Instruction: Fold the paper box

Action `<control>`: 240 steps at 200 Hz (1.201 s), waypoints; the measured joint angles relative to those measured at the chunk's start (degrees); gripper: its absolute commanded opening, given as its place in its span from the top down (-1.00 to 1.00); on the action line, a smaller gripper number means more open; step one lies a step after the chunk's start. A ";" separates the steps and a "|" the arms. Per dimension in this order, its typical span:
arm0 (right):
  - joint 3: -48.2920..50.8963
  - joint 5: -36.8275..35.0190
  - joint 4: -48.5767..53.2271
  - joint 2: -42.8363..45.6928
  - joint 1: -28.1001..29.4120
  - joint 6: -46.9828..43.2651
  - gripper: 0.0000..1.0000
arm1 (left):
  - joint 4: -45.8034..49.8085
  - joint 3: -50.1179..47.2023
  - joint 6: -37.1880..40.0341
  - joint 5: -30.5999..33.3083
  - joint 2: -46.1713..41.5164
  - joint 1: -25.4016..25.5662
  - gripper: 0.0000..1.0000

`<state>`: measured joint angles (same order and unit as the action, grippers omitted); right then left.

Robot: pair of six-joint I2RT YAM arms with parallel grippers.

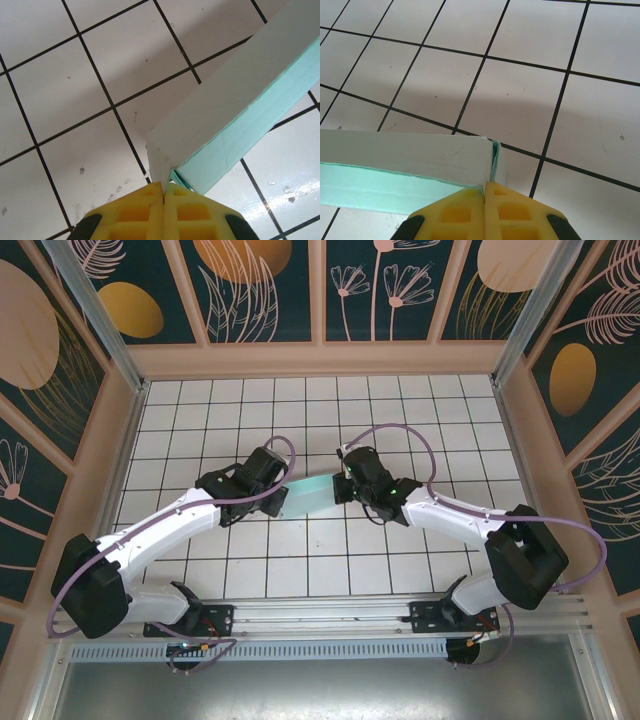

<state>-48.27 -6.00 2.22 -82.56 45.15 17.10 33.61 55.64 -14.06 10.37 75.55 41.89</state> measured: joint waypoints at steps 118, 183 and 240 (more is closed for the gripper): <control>0.00 -6.60 0.90 0.00 2.47 -4.39 1.00 | -1.40 0.55 -8.17 -2.10 1.05 -1.20 1.00; 0.00 -14.99 1.29 -0.48 4.26 -7.98 1.00 | -5.70 0.52 -14.64 -6.82 1.20 -2.89 1.00; -0.24 -18.43 0.96 -1.62 5.11 -10.62 1.00 | -8.07 -1.33 -18.97 -10.23 1.11 -4.00 1.00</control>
<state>-48.51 -24.43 3.18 -84.18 50.26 6.48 25.54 54.30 -33.04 0.14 76.66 37.89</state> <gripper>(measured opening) 0.052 0.046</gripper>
